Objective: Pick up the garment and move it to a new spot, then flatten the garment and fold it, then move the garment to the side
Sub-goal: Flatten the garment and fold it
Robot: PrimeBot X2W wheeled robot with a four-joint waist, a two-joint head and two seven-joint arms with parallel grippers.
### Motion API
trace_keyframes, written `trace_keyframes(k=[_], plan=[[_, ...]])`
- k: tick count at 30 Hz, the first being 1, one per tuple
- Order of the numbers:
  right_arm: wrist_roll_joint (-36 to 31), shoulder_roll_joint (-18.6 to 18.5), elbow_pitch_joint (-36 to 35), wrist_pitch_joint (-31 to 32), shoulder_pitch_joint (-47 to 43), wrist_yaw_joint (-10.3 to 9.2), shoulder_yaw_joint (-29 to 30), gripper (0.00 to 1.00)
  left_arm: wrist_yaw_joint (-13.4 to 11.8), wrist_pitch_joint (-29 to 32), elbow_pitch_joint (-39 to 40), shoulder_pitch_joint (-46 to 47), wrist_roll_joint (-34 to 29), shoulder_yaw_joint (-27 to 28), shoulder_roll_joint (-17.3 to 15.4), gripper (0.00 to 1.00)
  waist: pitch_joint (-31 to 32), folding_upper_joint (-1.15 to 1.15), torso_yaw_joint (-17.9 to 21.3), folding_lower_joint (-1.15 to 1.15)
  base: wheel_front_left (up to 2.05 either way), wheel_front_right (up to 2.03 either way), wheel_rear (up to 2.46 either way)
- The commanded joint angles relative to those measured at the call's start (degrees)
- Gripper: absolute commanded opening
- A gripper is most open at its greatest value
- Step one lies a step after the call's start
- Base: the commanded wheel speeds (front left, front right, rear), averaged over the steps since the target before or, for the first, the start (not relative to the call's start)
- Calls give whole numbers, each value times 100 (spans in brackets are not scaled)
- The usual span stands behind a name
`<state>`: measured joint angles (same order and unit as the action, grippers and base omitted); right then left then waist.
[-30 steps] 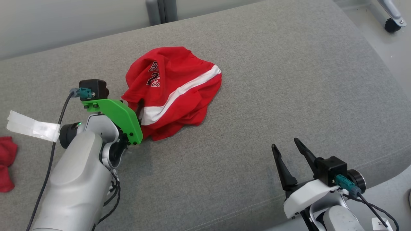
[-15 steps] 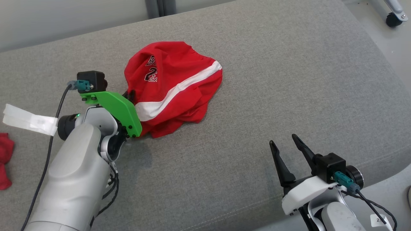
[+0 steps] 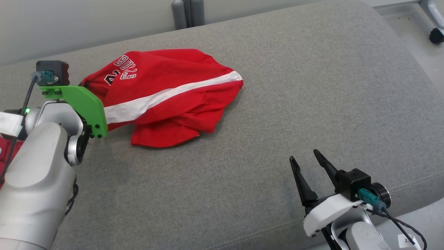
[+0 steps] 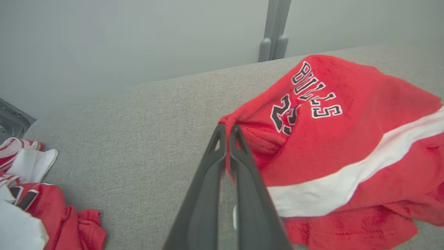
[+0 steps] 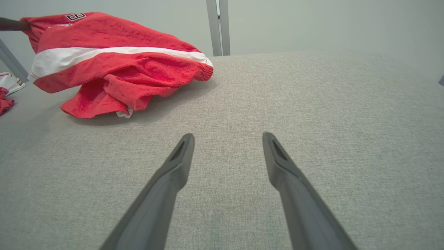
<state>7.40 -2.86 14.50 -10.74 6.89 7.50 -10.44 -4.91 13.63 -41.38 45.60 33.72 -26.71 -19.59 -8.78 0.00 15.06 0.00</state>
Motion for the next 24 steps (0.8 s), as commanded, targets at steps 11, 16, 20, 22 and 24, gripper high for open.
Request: trace_keyframes(k=[11, 16, 20, 22, 24], plan=[[-62, -4, -78, 73, 6, -2, -136, 100, -455, 43, -150, 252, -810, -514, -419, 100, -103, 0, 127, 0, 0, 0, 0], [-88, -5, -77, 101, 5, -2, -108, 100, -473, -189, -341, 171, -803, -556, -314, 100, -105, 0, 147, 0, 0, 0, 0], [-127, -5, -68, 122, -79, -2, 49, 100, -456, -754, -340, -9, -662, -445, -167, 100, 4, 0, 1, 0, 0, 0, 0], [-109, -5, -79, 124, -80, -2, 134, 100, -437, -1136, -243, -144, -539, -343, -75, 100, 65, 0, -95, 0, 0, 0, 0], [-35, -4, -90, 113, -88, -2, 215, 100, -413, -1509, -127, -335, -439, -258, 22, 100, 135, 0, -200, 0, 0, 0, 0]])
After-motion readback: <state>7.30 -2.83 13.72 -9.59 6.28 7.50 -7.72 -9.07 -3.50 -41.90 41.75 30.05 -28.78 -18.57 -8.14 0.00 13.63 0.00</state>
